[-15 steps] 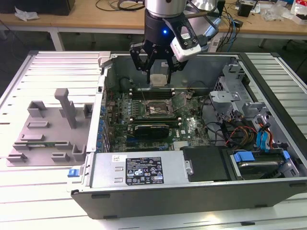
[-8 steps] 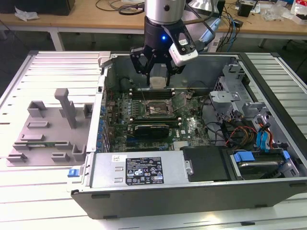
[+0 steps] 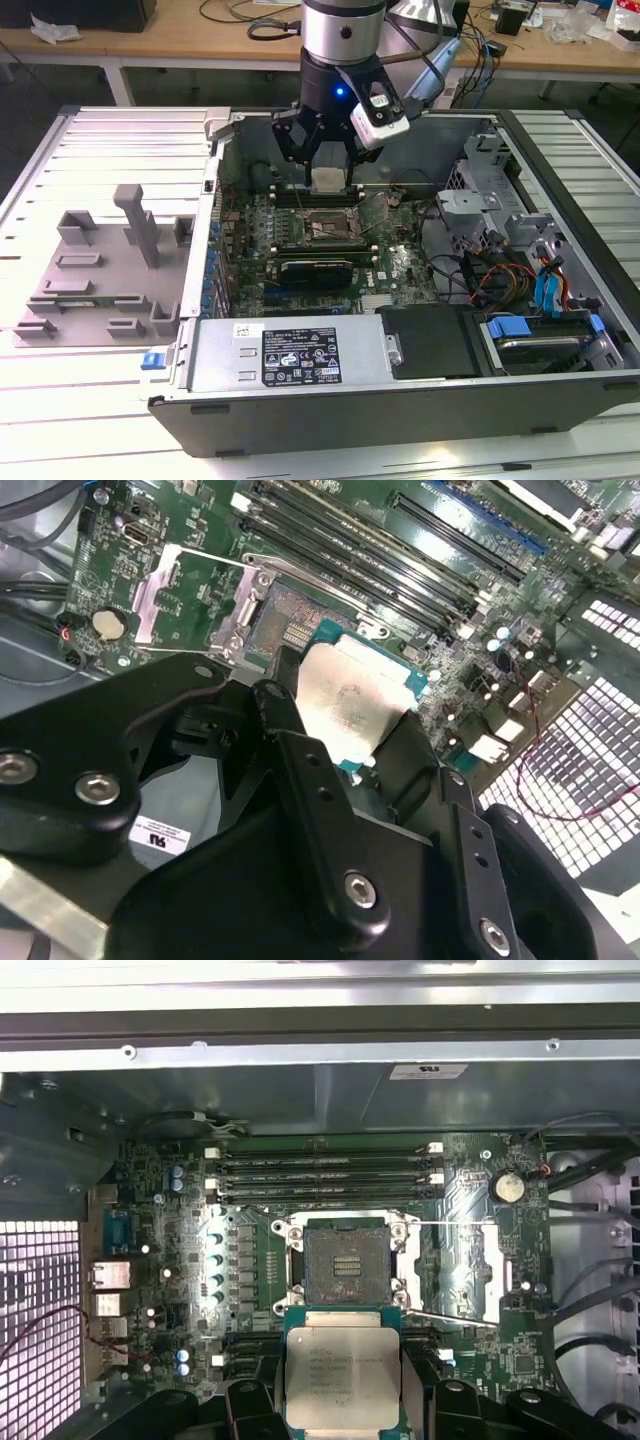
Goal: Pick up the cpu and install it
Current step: 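Pick up the cpu and move it towards the insertion slot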
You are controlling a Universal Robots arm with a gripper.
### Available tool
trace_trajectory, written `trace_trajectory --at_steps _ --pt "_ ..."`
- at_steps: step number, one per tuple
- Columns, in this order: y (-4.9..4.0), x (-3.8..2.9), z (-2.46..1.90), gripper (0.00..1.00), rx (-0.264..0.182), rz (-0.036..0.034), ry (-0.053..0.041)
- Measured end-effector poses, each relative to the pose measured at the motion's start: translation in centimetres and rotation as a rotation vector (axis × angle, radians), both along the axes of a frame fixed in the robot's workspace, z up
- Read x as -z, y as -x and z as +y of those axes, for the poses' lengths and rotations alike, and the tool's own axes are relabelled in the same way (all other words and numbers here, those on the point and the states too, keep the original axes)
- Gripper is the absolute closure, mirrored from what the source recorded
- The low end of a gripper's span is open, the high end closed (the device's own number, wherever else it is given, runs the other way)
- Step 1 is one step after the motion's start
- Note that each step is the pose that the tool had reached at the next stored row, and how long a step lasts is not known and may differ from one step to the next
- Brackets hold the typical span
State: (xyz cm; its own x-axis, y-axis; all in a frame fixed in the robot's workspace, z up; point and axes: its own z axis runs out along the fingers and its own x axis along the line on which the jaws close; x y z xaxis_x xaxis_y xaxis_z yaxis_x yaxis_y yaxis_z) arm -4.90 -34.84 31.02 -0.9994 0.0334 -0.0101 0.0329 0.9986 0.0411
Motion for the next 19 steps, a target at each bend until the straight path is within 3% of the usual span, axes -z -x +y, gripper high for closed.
trace_trajectory --at_steps 3,14,19 --pt "0.0 0.64 0.03 0.45 0.0 -0.0001 0.0003" --pt "-0.02 2.52 1.0 0.45 0.0 -0.0001 0.001" --pt "-0.03 3.5 1.1 0.45 0.0 0.0001 0.0032"
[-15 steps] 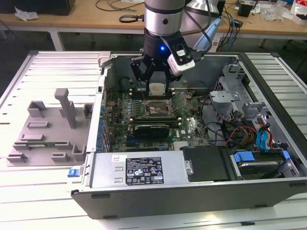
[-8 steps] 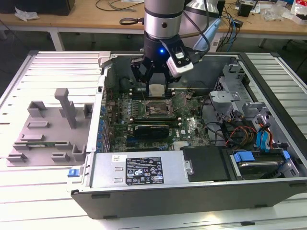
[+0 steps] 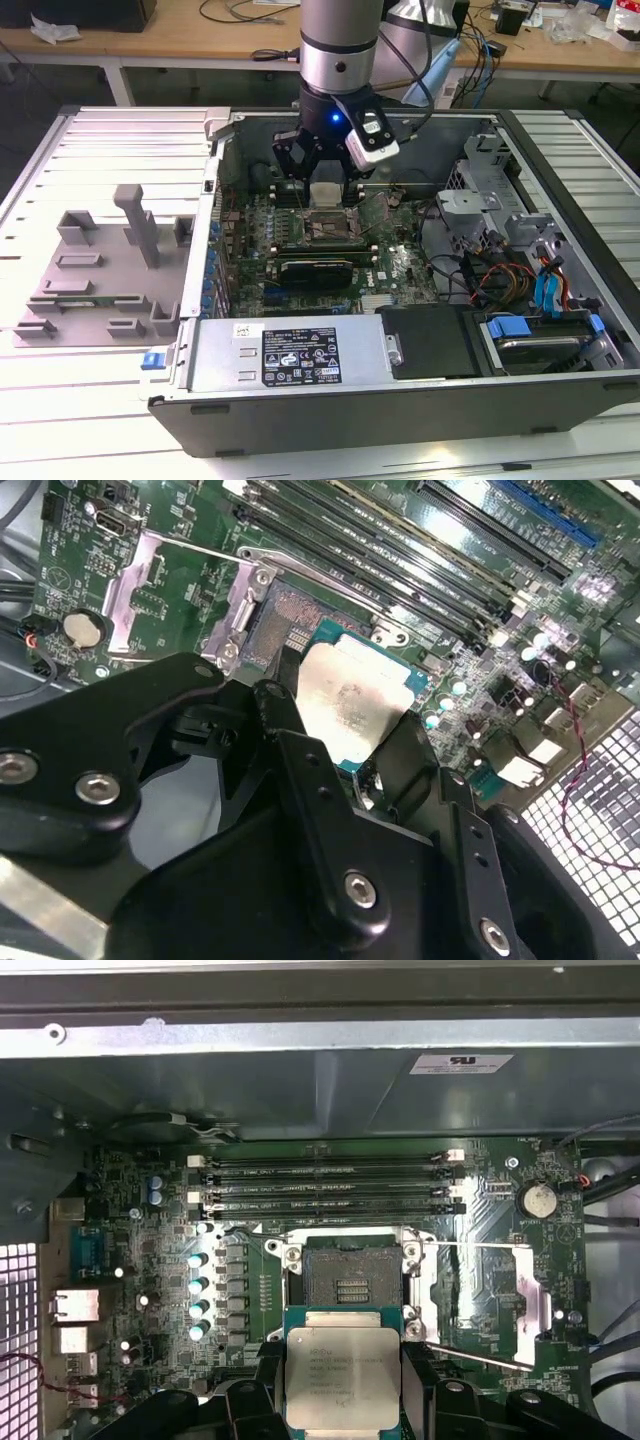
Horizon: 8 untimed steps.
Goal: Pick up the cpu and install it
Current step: 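Pick up the cpu and move it towards the insertion slot, then place the cpu into insertion slot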
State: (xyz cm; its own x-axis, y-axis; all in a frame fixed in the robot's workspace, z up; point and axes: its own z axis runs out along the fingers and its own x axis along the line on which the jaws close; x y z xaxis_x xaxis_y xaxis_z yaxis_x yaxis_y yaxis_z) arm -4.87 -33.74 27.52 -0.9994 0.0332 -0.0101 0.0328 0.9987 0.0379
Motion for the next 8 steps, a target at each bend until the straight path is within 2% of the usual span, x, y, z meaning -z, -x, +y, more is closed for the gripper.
trace_trajectory --at_steps 8 --pt "0.0 0.03 0.0 0.45 0.0 -0.0002 -0.0002"
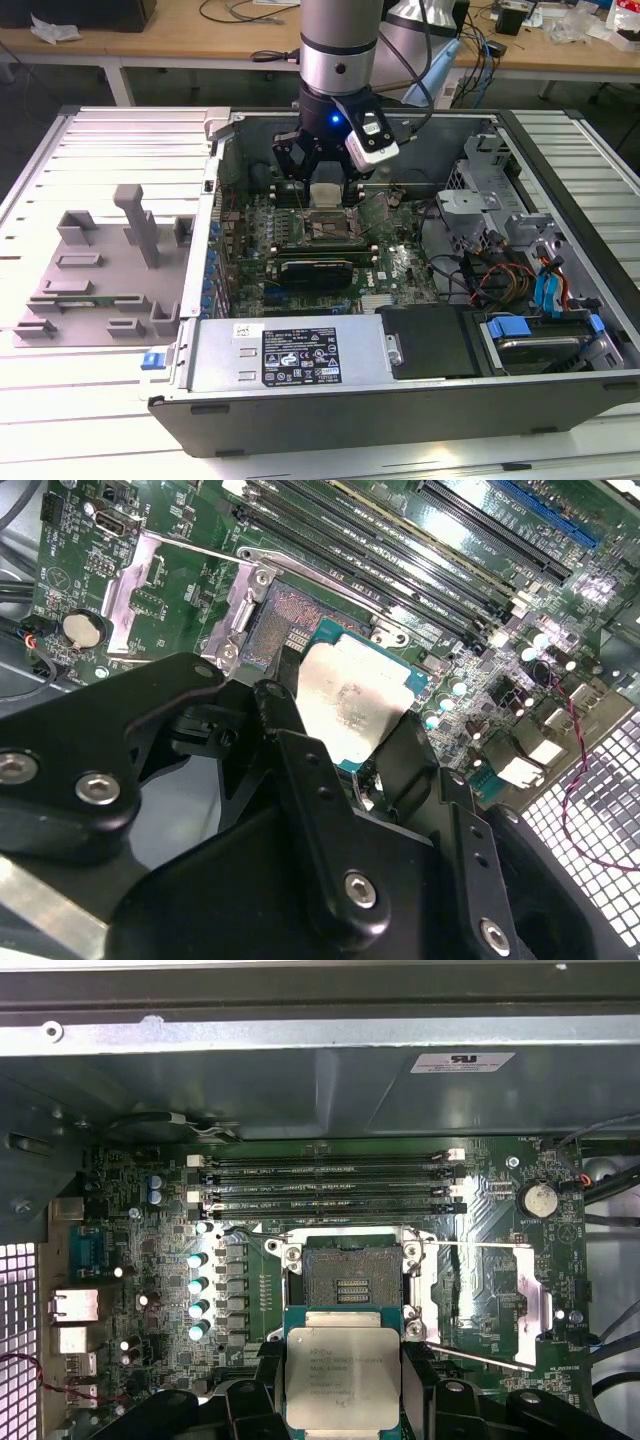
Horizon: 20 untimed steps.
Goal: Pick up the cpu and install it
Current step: 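Place the cpu into insertion slot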
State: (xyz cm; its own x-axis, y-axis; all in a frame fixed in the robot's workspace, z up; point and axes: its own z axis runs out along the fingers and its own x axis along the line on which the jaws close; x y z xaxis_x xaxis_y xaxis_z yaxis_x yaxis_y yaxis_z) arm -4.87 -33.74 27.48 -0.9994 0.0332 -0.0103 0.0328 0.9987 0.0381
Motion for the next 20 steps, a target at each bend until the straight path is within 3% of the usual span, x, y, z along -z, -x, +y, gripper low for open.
trace_trajectory --at_steps 9,18,20 --pt "0.0 0.01 0.0 0.45 0.005 0.0001 0.0001" --pt "0.0 0.04 0.0 0.45 0.19 0.0 -0.0001" --pt "0.0 0.05 0.0 0.45 0.272 0.0 0.0"
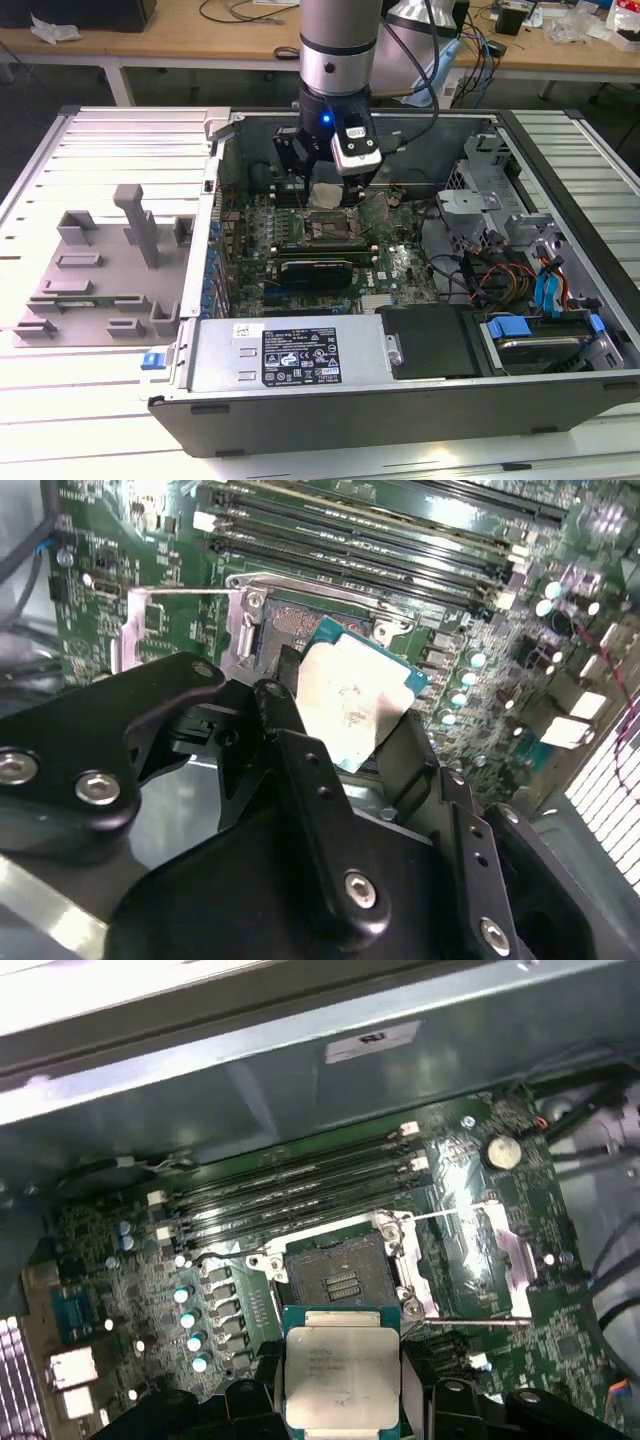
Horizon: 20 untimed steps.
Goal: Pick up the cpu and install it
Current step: 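Place the cpu into insertion slot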
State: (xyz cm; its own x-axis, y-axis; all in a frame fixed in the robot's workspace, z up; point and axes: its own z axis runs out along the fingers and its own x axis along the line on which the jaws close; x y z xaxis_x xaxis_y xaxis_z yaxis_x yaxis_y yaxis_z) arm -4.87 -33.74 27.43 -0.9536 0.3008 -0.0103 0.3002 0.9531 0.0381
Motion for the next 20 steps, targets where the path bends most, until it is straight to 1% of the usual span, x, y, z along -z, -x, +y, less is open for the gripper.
trace_trajectory --at_steps 1,3,4,5,6,7,8,9,11,12,14,16,17,19,20 --pt "0.0 0.01 0.0 0.45 0.031 0.0001 0.0" --pt "0.0 0.01 0.0 0.45 0.065 0.0001 -0.0001" --pt "0.0 0.02 0.0 0.45 0.098 0.0001 0.0" --pt "0.0 0.02 0.0 0.45 0.142 0.0 0.0" --pt "0.0 0.03 0.0 0.45 0.195 0.0001 0.0" --pt "0.0 0.04 0.0 0.45 0.234 0.0 -0.0001" --pt "0.0 0.05 0.0 0.45 0.302 0.0 0.0" --pt "0.0 0.06 0.0 0.45 0.353 0.0 -0.0001" --pt "0.0 0.06 0.0 0.45 0.382 0.0001 0.0" --pt "0.0 0.06 0.0 0.45 0.406 0.0001 0.0" --pt "0.0 0.07 0.0 0.45 0.47 0.0 0.0" --pt "0.0 0.08 0.0 0.45 0.501 0.0001 0.0" --pt "0.0 0.08 0.0 0.45 0.535 0.0001 -0.0001" --pt "0.0 0.09 0.0 0.45 0.569 0.0001 0.0" --pt "0.0 0.1 0.0 0.45 0.599 0.0001 -0.0001"
